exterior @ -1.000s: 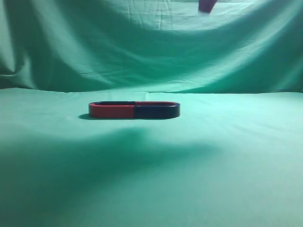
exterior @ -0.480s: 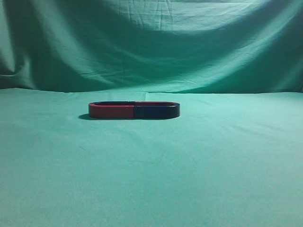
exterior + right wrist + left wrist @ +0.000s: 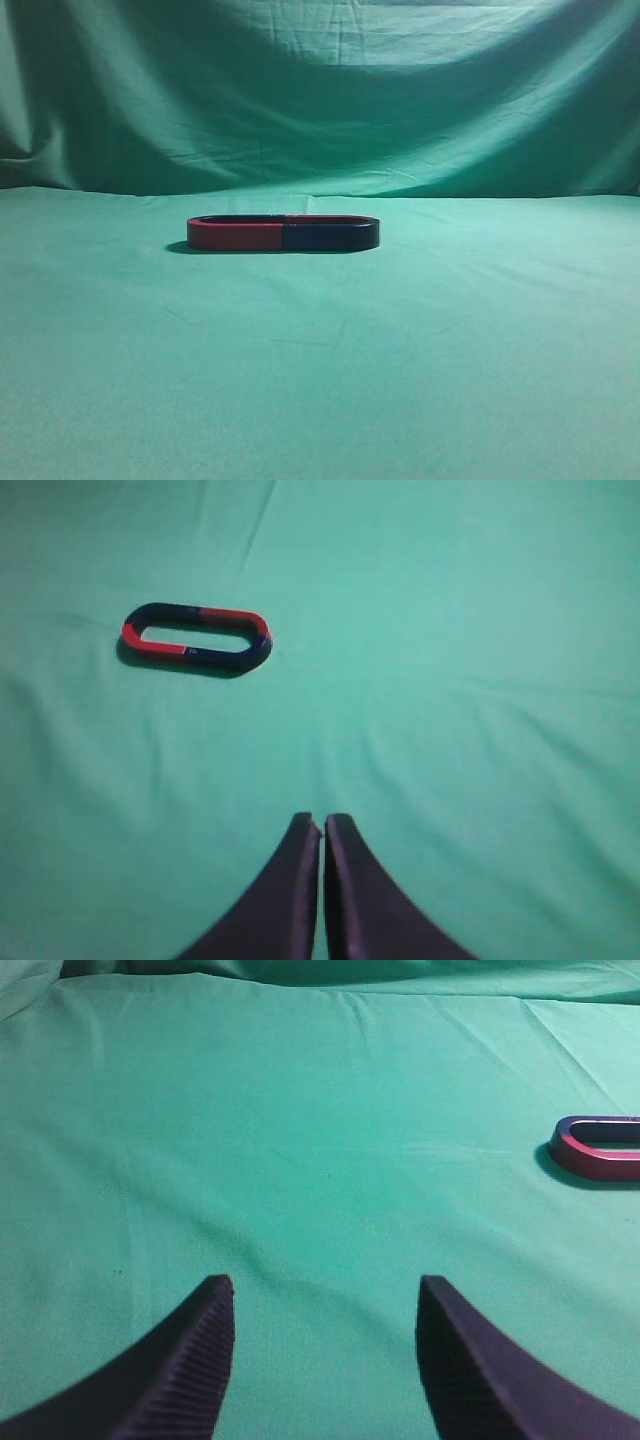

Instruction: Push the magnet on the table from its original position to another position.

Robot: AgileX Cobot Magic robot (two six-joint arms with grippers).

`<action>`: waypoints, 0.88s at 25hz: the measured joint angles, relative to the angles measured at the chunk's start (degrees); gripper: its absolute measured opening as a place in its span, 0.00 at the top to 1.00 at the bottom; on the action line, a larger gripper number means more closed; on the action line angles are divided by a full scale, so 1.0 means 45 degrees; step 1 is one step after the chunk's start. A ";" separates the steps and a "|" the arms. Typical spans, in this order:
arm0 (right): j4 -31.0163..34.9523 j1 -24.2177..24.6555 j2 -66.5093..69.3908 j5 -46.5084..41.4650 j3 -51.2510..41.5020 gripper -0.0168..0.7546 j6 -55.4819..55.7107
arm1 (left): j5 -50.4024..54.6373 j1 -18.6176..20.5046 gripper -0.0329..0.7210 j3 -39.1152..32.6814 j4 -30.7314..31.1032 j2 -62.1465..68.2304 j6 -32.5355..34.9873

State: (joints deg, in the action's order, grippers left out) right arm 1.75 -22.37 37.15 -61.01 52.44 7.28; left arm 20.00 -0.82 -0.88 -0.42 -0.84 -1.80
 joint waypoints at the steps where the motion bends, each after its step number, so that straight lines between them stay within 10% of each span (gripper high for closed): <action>1: -0.0007 0.0000 -0.0584 0.0238 -0.0454 0.98 -0.0064 | 0.0000 0.0000 0.46 0.0000 0.0000 0.0000 0.0000; 12: -0.0125 0.0000 -0.3147 0.0453 -0.2226 0.98 -0.0334 | 0.0000 0.0000 0.46 0.0000 0.0000 0.0000 0.0000; 22: -0.0202 0.0149 -0.3842 0.5447 -0.5350 0.98 -0.0662 | 0.0000 0.0000 0.46 0.0000 0.0000 0.0000 0.0000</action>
State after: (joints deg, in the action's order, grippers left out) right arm 0.84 -21.70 19.86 -36.49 28.36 4.30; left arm 20.00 -0.82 -0.88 -0.42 -0.84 -1.80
